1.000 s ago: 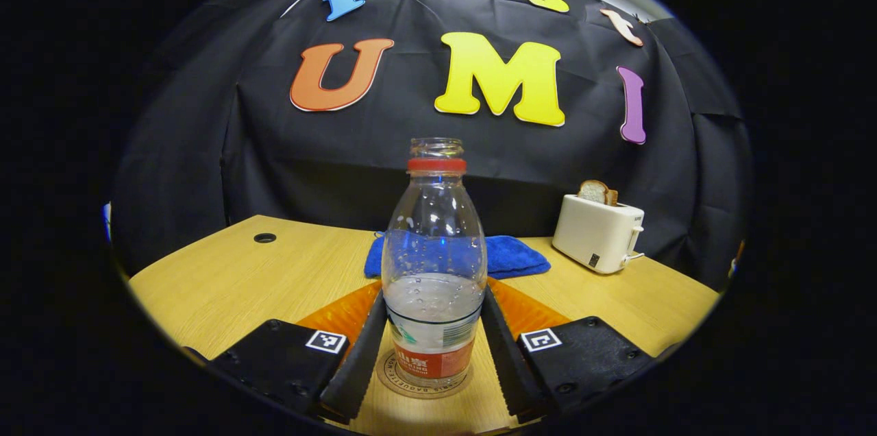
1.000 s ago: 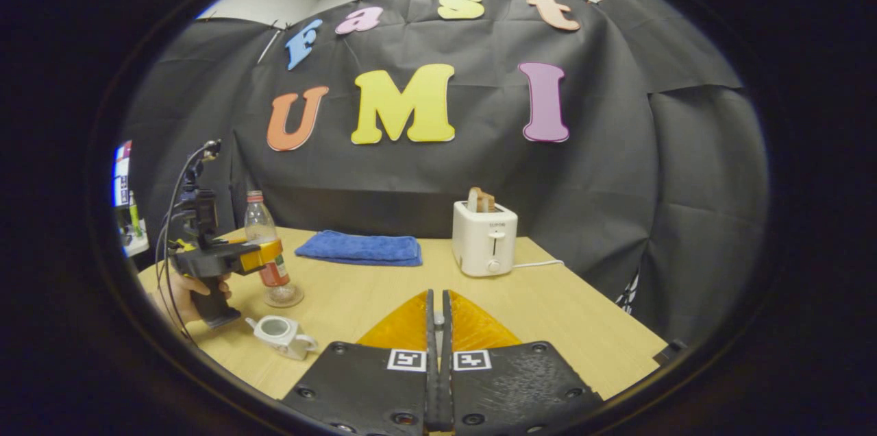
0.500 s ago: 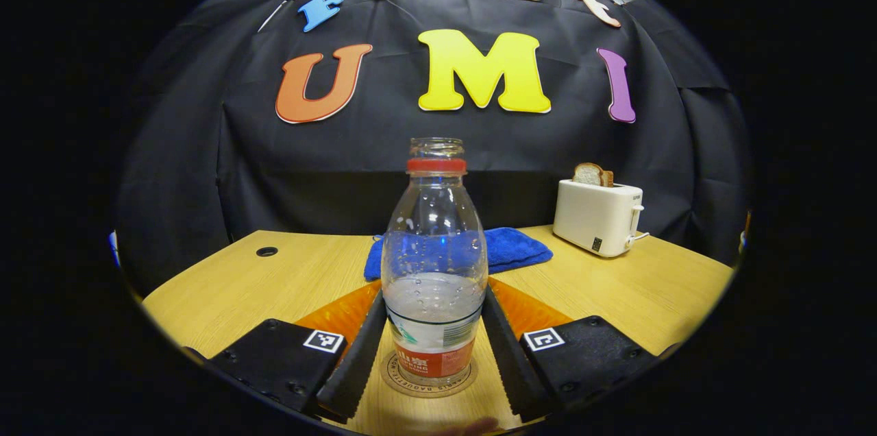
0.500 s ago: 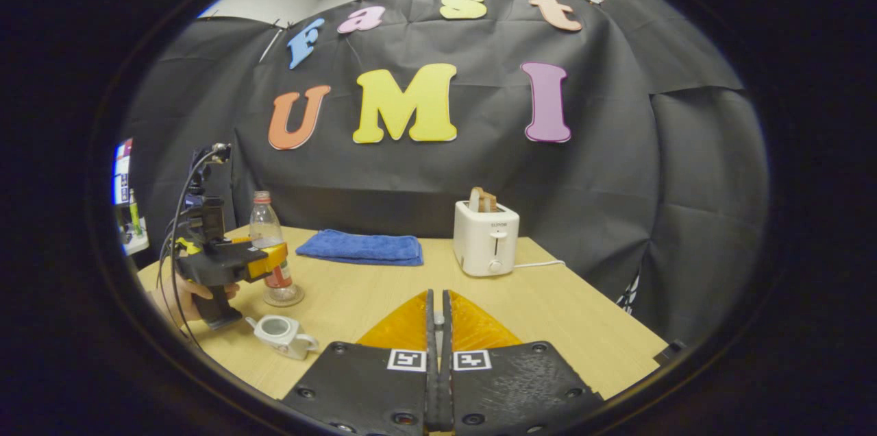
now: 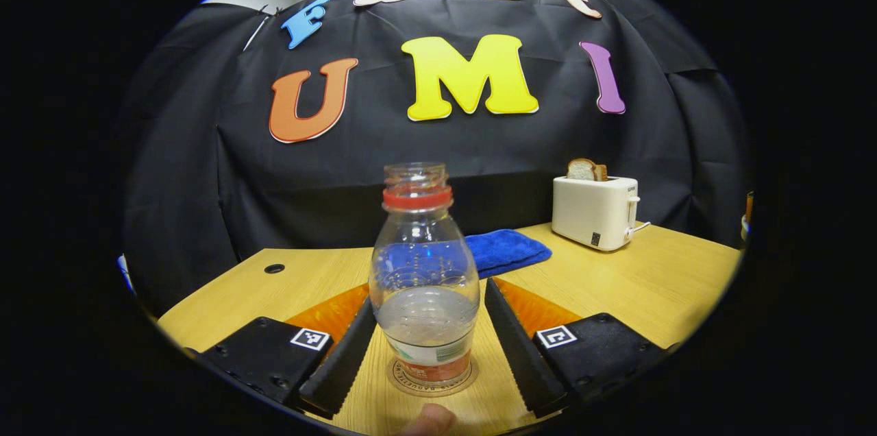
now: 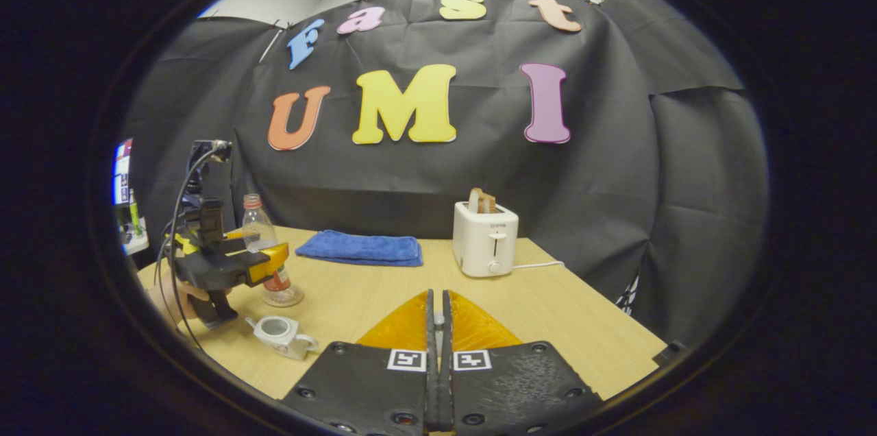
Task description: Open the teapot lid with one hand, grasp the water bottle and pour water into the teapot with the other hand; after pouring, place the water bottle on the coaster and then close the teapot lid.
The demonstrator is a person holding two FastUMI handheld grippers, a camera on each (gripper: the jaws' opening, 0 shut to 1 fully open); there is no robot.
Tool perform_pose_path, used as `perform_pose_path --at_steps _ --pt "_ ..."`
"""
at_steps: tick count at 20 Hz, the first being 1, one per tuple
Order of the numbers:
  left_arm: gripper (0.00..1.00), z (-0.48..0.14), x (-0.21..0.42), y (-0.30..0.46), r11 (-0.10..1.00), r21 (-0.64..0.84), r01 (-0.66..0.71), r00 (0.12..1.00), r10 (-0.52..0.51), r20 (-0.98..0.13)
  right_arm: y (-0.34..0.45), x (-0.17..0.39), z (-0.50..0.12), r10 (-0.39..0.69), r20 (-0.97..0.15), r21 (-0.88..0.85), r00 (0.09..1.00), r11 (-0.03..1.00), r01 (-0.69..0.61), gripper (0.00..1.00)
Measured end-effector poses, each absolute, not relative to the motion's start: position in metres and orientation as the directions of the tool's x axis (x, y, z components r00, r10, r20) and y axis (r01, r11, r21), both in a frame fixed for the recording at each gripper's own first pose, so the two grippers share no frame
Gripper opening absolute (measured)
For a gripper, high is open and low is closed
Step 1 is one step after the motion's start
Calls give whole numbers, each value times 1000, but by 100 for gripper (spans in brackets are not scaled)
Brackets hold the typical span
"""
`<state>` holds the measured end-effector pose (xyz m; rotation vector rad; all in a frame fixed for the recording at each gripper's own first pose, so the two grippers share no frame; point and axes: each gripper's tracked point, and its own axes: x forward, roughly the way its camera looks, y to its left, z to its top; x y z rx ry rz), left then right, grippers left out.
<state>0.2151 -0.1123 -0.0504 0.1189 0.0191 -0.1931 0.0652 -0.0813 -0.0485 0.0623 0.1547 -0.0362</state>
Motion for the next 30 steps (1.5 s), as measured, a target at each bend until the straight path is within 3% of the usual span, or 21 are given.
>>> perform_pose_path --at_steps 11,14,22,30 --pt "97 -20 160 -105 970 73 234 972 -236 19 -35 67 -49 76 -127 76 989 995 -67 0" --pt "100 -15 137 -81 976 68 206 977 -209 33 -3 70 -62 144 -140 69 980 988 -136 0" --pt "96 -15 78 -8 992 21 126 991 -127 39 82 90 -95 312 -198 101 929 950 -297 0" --pt "97 -22 57 9 991 28 131 991 -131 -5 128 105 -103 361 -198 75 911 933 -353 0"
